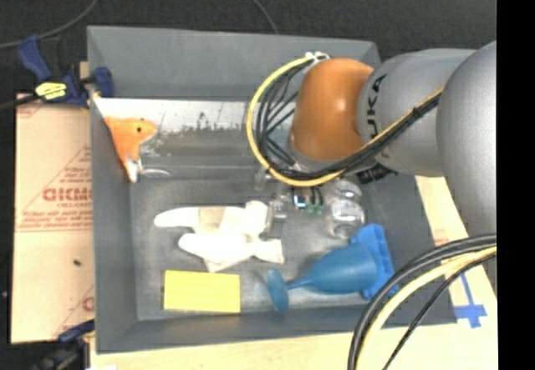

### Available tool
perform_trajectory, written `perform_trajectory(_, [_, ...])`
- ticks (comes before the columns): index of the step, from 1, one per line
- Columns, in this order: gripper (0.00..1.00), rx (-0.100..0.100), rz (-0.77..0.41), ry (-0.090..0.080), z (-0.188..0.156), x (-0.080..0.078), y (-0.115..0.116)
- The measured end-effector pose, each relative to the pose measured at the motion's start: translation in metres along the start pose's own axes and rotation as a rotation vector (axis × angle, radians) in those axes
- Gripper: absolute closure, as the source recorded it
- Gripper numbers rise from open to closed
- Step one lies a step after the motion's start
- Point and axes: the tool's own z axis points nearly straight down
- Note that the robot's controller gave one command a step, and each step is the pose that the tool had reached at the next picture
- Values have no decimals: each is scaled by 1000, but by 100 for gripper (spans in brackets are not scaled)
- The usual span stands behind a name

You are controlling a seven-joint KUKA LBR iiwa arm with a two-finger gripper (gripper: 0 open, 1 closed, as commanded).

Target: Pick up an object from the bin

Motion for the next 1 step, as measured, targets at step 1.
perform_trajectory(1, [0, 1, -189, 0, 30, 8, 49])
